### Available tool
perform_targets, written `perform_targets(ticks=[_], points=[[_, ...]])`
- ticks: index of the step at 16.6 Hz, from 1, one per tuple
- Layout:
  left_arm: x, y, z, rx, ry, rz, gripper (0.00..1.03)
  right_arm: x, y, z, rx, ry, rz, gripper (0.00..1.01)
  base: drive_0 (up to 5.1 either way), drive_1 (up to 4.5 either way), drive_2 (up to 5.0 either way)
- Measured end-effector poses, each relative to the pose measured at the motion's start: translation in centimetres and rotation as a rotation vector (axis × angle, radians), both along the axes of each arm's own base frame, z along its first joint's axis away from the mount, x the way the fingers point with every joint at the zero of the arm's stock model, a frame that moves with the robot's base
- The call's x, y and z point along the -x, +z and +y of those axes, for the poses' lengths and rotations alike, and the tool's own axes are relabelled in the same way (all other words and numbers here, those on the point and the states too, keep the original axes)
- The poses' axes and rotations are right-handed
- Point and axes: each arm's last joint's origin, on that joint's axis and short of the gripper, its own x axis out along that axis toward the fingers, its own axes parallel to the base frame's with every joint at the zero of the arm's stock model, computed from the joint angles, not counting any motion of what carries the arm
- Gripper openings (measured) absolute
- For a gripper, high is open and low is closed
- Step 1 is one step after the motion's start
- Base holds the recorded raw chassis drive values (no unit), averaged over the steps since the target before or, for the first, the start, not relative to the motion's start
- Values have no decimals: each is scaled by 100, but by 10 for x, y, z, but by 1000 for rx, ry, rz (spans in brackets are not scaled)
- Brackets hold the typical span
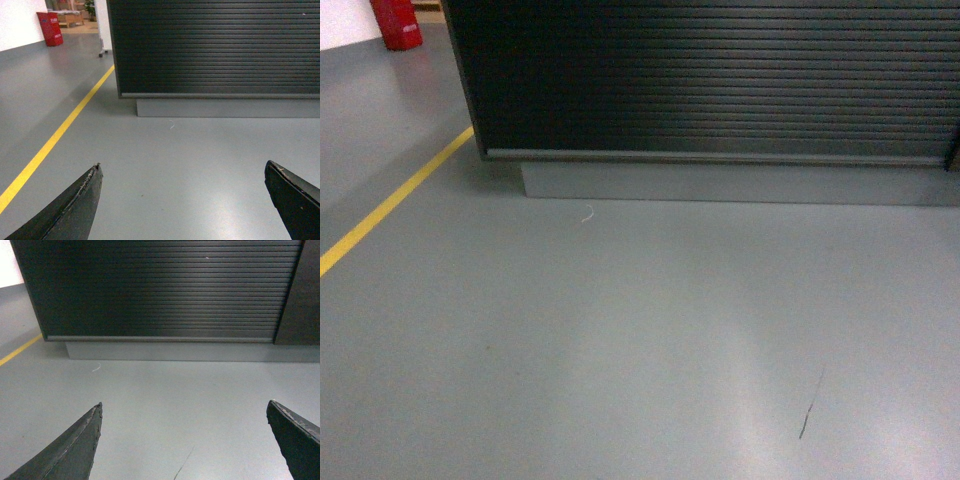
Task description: Place dark red mango on scale at checkout
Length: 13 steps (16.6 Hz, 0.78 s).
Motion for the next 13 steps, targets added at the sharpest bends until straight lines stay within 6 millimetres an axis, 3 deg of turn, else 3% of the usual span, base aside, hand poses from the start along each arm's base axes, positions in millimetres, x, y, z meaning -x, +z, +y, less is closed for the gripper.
perform_targets(ticks=[13], points=[[0, 0, 0, 0, 0, -2, 98, 0, 1, 0, 0, 1, -6, 98, 3, 429, -423]])
